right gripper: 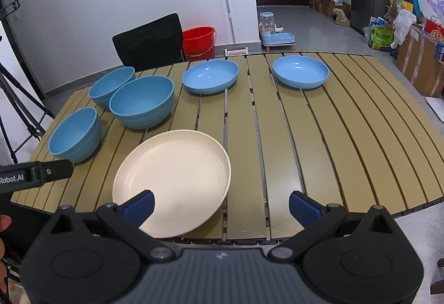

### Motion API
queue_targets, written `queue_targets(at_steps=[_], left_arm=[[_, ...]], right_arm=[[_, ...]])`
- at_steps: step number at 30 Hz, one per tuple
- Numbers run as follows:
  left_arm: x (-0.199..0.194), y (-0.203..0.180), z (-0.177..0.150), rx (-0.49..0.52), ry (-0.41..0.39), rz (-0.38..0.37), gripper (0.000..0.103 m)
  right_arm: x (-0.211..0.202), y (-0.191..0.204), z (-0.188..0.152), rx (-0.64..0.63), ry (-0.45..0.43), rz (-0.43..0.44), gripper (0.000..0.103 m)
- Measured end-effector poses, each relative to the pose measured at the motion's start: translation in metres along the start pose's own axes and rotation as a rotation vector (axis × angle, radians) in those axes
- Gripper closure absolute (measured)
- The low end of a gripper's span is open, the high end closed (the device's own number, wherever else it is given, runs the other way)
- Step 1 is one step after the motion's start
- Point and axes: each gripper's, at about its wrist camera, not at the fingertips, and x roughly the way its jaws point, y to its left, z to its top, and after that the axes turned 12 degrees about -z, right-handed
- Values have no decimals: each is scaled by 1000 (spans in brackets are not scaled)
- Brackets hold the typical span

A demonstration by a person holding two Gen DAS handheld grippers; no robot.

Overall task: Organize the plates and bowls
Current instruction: 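Move both grippers forward to the rim of the large blue plate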

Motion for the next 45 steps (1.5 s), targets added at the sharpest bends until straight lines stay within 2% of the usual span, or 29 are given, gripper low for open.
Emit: queue_targets(at_steps=[13, 22, 25, 34, 42, 45], left_arm=[[5, -19, 51, 31, -7, 6, 0], [21, -32, 86, 51, -14, 14, 0], [26, -32, 95, 41, -16, -4, 0], [52, -29, 132, 26, -25, -33, 0], [93, -21, 160, -5, 5, -70, 0], [110, -21, 169, -1, 21, -59, 0]], right_arm=[[1, -6, 50, 3, 5, -28, 0], [23, -12, 87, 36, 28, -13, 0], [32, -13, 98, 43, 36, -4, 0], [66, -7, 125, 44, 35, 0, 0], [103, -5, 153, 52, 41, 7, 1], [118, -5, 163, 52, 47, 9, 4]])
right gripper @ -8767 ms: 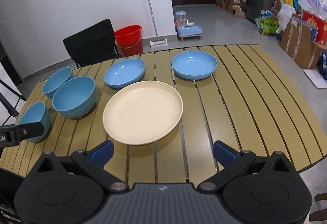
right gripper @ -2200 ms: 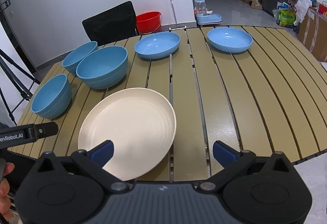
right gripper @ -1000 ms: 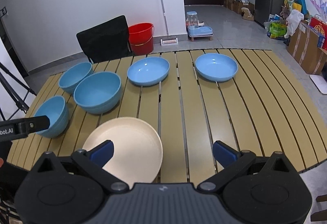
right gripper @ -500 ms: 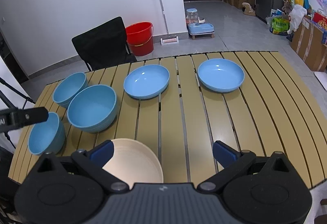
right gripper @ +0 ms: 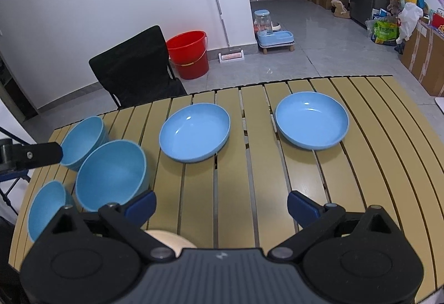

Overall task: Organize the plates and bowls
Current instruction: 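Move both grippers forward to the rim of the large blue plate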

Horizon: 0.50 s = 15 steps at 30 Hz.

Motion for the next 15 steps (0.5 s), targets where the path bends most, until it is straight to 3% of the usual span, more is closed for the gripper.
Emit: queue_targets(at_steps=[15], left_arm=[[88, 11, 50, -17, 57, 27, 0]], right_arm=[[72, 5, 57, 10, 40, -19, 18]])
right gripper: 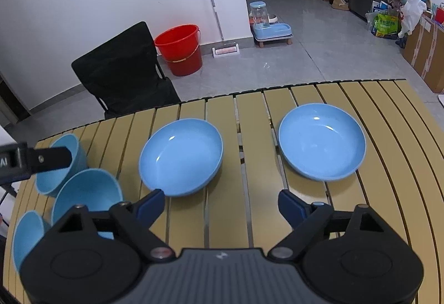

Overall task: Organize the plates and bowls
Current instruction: 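Move both grippers forward to the rim of the large blue plate, then close the left gripper on the blue plate rim while the right gripper also closes on it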

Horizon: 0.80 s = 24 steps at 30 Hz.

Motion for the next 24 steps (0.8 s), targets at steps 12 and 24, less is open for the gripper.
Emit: queue_targets(at_steps=[12, 24], left_arm=[[78, 5, 26, -4, 74, 82, 18], [141, 9, 38, -28, 194, 89, 51]], right_arm=[[68, 15, 34, 14, 69, 8, 48], [118, 34, 54, -11, 131, 12, 66]])
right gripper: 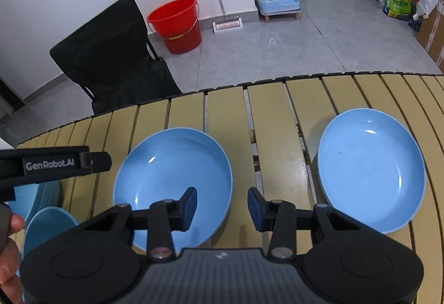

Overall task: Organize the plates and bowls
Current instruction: 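Close the left gripper on the blue plate rim while the right gripper also closes on it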

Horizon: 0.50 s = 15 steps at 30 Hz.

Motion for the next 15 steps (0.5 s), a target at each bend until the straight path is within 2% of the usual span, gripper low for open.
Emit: queue_targets(at_steps=[6, 13, 15], left_arm=[[21, 6, 3, -19, 46, -5, 69], [29, 8, -1, -23, 57, -22, 78], [31, 8, -1, -18, 62, -24, 83]], right_arm=[[17, 0, 4, 5, 26, 9, 78], [27, 1, 5, 2, 38, 7, 86], [28, 0, 5, 4, 43, 6, 89]])
